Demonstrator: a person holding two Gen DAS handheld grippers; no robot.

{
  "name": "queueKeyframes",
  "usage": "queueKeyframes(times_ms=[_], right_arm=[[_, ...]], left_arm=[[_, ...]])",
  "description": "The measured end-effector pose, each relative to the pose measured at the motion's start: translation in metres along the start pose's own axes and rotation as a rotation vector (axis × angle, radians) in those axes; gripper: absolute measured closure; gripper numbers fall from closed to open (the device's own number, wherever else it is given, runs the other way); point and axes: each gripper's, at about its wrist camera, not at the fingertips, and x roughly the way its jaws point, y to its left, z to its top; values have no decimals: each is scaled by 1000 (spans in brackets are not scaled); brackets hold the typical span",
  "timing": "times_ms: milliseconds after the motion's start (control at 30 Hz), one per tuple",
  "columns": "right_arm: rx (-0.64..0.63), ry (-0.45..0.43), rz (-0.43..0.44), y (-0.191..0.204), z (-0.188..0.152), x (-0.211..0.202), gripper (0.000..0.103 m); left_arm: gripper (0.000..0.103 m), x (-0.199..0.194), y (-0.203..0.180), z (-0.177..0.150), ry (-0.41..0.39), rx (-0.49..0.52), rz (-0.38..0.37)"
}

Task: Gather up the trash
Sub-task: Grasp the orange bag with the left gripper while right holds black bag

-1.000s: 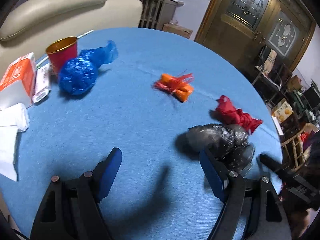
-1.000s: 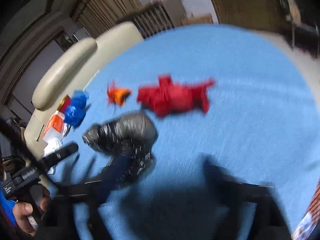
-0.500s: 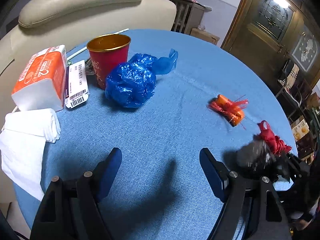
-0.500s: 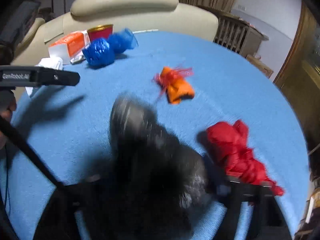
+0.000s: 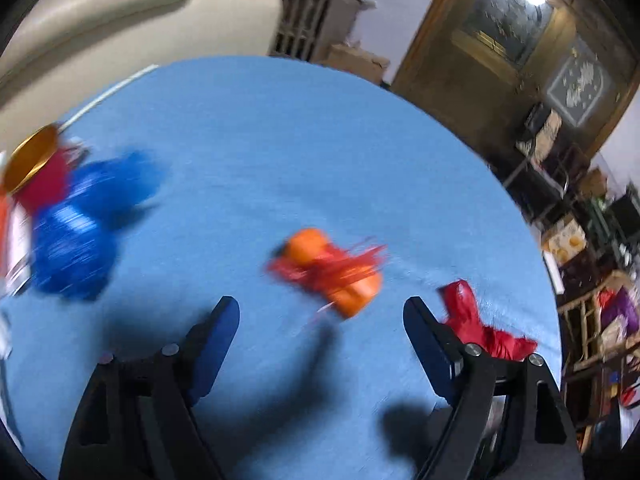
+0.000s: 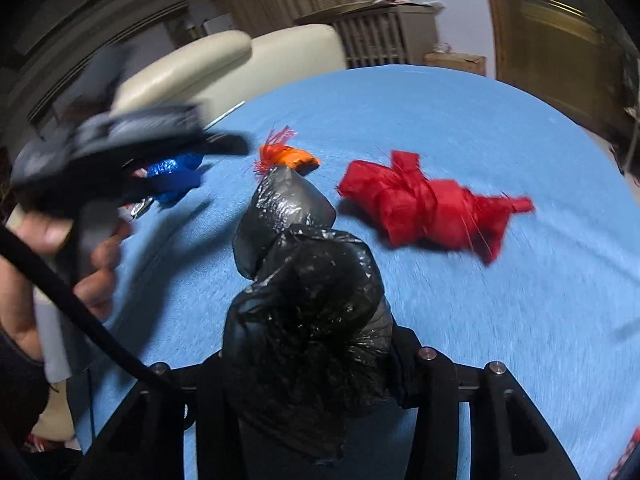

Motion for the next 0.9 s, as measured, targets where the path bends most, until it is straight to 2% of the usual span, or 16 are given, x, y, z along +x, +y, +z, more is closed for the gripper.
queueKeyframes(times_ms=[33, 100, 200, 267, 300, 333, 367, 433, 633, 900], right_arm=[[4, -4, -2, 0, -2, -1, 54], [19, -9, 0, 0, -6, -6, 54], [33, -19, 9, -2, -11, -10, 54], [39, -26, 15, -3, -13, -12, 54], [44, -28, 18, -4, -14, -13, 54], [47, -28, 21, -4, -14, -14, 54], [50, -28, 23, -5, -15, -15, 54], [60, -28, 27, -5, -15, -16, 54], [101, -18, 29, -12, -12, -17, 54], [173, -16, 11, -12, -30, -44, 54]], left_arm=[[19, 6, -5, 3, 3, 18, -2], [19, 27, -16, 9, 19, 84, 52], [19, 47, -14, 12, 53, 101, 91], [18, 47, -14, 13, 39, 110, 93], [20, 45, -11, 12, 36, 96, 63], [41, 42, -9, 9, 29, 83, 44], [52, 42, -6, 9, 32, 84, 51], [53, 38, 2, 6, 45, 66, 25], [54, 1, 18, -11, -8, 58, 15], [54, -46, 20, -58, -35, 63, 16]])
